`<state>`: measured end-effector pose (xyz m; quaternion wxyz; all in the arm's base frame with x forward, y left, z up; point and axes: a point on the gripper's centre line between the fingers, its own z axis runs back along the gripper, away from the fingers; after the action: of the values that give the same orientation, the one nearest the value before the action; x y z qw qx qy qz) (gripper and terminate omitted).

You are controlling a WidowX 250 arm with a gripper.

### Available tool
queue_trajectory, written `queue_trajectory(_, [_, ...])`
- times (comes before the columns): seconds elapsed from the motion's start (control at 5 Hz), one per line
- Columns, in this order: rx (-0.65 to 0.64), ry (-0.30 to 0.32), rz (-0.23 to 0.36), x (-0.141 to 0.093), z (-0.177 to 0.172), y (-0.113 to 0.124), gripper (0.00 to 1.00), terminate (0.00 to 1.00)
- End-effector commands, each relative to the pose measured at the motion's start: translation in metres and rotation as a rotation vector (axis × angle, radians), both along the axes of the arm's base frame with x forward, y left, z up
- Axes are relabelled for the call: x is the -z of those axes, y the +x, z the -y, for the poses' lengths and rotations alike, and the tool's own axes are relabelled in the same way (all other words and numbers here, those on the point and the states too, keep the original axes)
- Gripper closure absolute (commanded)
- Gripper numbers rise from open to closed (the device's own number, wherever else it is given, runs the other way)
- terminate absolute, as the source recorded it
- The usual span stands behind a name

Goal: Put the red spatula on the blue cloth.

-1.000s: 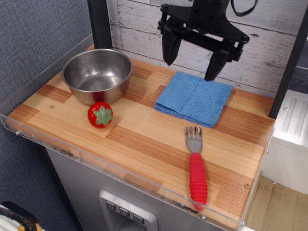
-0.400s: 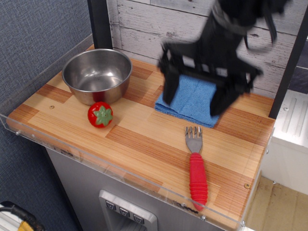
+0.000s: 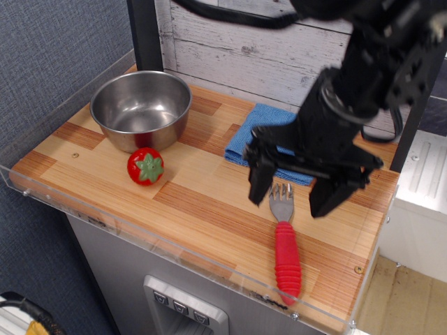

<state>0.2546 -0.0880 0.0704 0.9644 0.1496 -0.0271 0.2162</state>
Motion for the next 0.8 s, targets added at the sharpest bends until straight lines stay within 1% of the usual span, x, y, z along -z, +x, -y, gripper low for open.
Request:
queue_trajectory(0.0, [0.140,-0.213,0.261,0.007,-0.003,0.004,0.00,0.00])
queue_trajectory(0.2, [0.188,-0.239,0.298,0.012,-0.007,0.001,0.00,0.00])
queue_trajectory(0.4, [0.189,-0.224,0.265,0.018,-0.007,0.000,0.00,0.00])
queue_trajectory(0.6, [0.186,-0.190,0.216,0.024,-0.004,0.002,0.00,0.00])
